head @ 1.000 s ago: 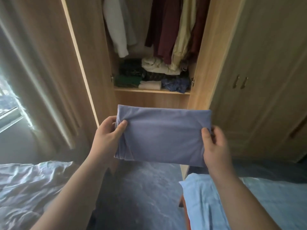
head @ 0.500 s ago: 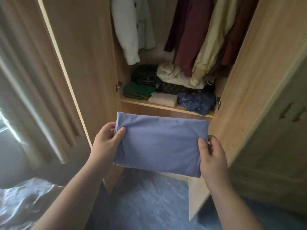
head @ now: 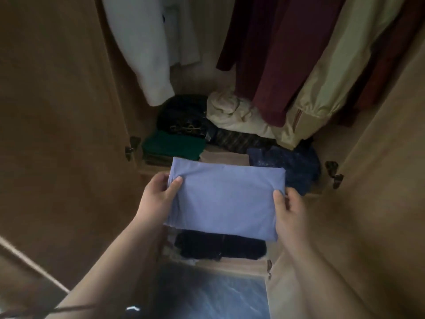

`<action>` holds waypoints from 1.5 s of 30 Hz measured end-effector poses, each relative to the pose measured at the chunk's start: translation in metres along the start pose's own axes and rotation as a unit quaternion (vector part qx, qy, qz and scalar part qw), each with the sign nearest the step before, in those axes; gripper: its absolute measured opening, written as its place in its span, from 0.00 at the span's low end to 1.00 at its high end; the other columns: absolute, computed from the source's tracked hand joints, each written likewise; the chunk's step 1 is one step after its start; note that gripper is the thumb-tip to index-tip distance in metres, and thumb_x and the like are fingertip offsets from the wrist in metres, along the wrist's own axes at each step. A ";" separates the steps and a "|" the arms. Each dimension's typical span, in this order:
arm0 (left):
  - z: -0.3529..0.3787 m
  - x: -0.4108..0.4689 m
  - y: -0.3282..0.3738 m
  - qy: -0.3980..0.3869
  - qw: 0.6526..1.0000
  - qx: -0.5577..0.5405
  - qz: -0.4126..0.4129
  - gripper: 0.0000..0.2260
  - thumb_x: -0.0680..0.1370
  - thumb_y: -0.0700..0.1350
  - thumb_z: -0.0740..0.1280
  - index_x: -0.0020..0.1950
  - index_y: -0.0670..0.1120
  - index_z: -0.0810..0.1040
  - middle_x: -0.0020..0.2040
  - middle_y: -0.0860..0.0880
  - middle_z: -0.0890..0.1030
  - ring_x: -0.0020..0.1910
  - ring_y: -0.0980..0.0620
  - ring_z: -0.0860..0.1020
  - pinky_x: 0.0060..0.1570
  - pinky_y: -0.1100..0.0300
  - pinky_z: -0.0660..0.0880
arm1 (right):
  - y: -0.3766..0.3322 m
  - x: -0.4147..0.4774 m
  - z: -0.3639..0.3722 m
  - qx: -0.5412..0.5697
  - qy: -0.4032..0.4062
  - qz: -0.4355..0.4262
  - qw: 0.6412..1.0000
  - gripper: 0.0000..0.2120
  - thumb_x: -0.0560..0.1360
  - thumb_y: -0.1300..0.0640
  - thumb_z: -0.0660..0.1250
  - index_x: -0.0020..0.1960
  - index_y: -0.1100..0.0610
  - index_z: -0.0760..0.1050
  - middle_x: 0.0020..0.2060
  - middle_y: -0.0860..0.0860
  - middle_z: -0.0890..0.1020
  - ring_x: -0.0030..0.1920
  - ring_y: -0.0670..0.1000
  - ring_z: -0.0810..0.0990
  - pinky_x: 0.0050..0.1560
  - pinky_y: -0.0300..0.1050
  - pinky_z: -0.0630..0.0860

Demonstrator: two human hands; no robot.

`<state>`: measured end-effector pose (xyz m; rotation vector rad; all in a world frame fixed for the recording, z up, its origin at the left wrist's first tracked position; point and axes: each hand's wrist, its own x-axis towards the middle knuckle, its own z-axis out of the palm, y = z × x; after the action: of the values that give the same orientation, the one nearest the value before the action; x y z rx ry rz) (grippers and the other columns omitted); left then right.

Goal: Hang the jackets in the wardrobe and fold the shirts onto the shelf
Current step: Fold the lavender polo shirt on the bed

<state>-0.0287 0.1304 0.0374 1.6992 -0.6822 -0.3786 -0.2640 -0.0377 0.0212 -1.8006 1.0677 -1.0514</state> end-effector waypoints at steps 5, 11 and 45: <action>0.022 0.098 -0.017 -0.014 0.999 -0.017 -0.028 0.12 0.80 0.59 0.65 0.56 0.53 0.77 0.50 0.58 0.82 0.44 0.61 0.81 0.40 0.63 0.74 | 0.023 0.065 0.055 -0.010 0.010 0.040 0.999 0.10 0.82 0.47 0.60 0.48 0.52 0.73 0.40 0.52 0.80 0.40 0.49 0.80 0.39 0.49 0.75; 0.062 0.190 -0.052 -0.034 0.997 0.008 -0.063 0.14 0.80 0.56 0.66 0.57 0.47 0.78 0.50 0.55 0.82 0.46 0.57 0.81 0.38 0.63 0.73 | 0.067 0.146 0.095 -0.078 0.006 0.065 0.995 0.15 0.81 0.41 0.57 0.44 0.50 0.71 0.38 0.50 0.78 0.39 0.52 0.79 0.43 0.54 0.76; 0.166 0.272 -0.116 -0.212 0.803 0.533 0.164 0.27 0.83 0.64 0.45 0.81 0.60 0.46 0.82 0.52 0.50 0.81 0.50 0.43 0.78 0.49 0.38 | 0.122 0.255 0.181 -0.437 -0.223 -0.137 0.860 0.33 0.81 0.39 0.40 0.78 0.54 0.62 0.75 0.55 0.68 0.75 0.56 0.65 0.76 0.53 0.58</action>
<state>0.1120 -0.1537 -0.0845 2.4961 -1.7286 -0.0971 -0.0537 -0.2765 -0.0865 -2.8082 1.0828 -0.2037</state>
